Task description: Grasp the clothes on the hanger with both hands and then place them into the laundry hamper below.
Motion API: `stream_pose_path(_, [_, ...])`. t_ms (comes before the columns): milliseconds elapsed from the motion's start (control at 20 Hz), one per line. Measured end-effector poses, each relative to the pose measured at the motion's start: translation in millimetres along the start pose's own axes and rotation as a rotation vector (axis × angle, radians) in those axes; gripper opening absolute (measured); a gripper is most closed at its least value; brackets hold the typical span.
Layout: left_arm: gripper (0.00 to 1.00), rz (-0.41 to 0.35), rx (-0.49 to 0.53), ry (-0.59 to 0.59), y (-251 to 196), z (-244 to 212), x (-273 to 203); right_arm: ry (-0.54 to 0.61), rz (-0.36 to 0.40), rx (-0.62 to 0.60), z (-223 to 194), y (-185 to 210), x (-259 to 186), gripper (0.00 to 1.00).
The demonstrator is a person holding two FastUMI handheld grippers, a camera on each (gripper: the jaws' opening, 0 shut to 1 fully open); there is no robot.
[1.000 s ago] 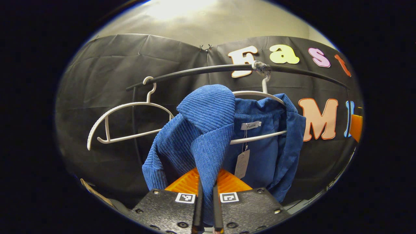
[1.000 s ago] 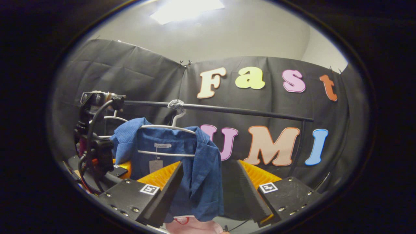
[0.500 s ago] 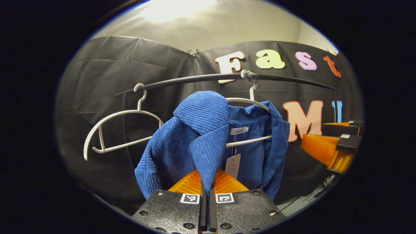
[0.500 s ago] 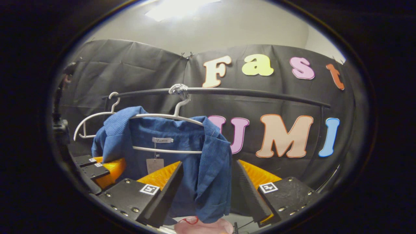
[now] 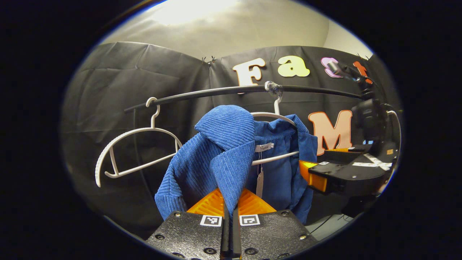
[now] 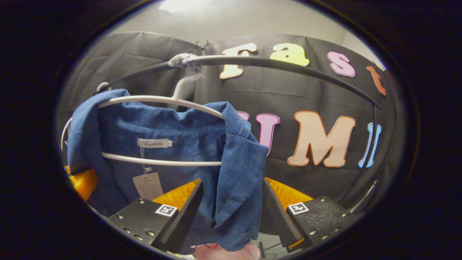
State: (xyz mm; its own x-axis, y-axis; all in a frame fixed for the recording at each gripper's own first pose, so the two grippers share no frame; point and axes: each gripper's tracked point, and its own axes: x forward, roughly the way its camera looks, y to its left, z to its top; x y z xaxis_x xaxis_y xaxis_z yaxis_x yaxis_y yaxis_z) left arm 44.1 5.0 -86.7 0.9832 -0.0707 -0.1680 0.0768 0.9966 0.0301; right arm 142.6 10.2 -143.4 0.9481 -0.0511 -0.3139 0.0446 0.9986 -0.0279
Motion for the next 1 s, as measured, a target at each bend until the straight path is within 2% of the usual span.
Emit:
stream_pose_path(100, [0.05,-0.004,0.007,-0.002,1.3,1.3,-1.7,0.010,-0.013,0.011,-3.3,-1.2,13.8,0.96])
stream_pose_path(200, [0.05,-0.004,0.016,-0.004,1.9,1.2,-2.4,0.005,-0.023,0.013,-5.3,-0.9,26.0,0.94])
stream_pose_path(600, [0.05,0.010,0.016,-0.003,7.1,3.4,-7.3,0.046,-0.044,-0.051,-24.9,-12.0,58.9,0.94])
stream_pose_path(750, [0.05,0.011,0.016,-0.003,8.0,3.6,-8.0,0.063,-0.047,-0.045,-29.0,-15.8,58.2,0.73])
stream_pose_path(800, [0.05,0.010,0.016,-0.003,7.9,3.2,-8.2,0.066,-0.062,-0.052,-31.0,-20.6,58.3,0.72])
stream_pose_path(1000, [0.04,0.003,0.016,-0.005,6.7,2.7,-8.6,0.084,-0.094,-0.063,-31.5,-31.4,56.1,0.09])
